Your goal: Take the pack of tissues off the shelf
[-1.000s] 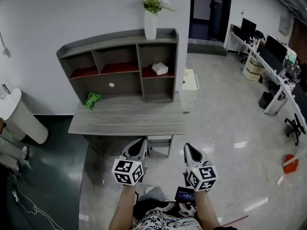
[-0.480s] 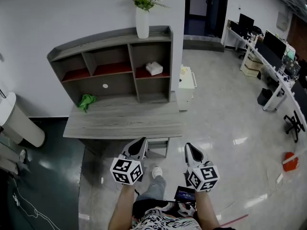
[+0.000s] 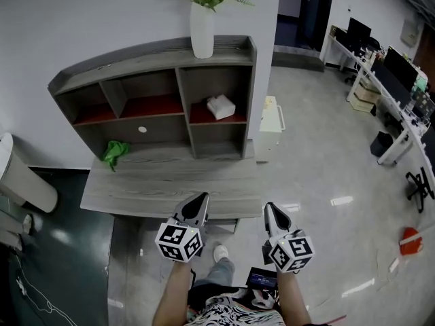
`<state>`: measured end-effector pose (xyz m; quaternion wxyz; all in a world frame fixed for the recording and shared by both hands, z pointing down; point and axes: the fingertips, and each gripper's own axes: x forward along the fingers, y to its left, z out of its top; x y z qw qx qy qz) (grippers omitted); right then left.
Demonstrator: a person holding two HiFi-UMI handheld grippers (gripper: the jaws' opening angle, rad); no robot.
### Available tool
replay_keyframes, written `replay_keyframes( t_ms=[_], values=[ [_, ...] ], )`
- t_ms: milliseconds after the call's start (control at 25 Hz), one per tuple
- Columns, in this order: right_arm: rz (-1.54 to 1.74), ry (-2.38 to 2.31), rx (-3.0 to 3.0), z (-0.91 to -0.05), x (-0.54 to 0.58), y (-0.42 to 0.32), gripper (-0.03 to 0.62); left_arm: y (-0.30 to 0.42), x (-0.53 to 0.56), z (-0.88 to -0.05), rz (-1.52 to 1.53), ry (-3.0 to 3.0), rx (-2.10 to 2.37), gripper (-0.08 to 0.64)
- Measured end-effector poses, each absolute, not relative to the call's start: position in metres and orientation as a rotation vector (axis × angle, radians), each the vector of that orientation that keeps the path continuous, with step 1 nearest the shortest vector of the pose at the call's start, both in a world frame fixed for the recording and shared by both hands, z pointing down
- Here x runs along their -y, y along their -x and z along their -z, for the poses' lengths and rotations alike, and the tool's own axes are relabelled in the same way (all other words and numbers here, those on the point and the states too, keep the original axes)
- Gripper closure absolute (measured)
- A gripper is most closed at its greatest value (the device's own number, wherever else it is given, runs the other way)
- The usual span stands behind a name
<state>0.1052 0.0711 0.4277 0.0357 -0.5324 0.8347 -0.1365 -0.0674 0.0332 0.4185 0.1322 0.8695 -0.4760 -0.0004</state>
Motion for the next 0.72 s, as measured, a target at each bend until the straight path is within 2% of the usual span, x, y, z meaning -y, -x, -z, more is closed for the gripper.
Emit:
replay_keyframes(
  t_ms=[440, 720],
  values=[
    [0.421, 1.712, -2.586, -0.427, 0.086, -0.099, 0.588, 0.074, 0.127, -0.409, -0.027, -2.54, 1.376, 0.552],
    [0.371, 1.766, -2.592, -0.425, 0.138, -0.091, 0.588, 0.075, 0.187, -0.413, -0.005, -2.552, 1.349, 0.552]
  ],
)
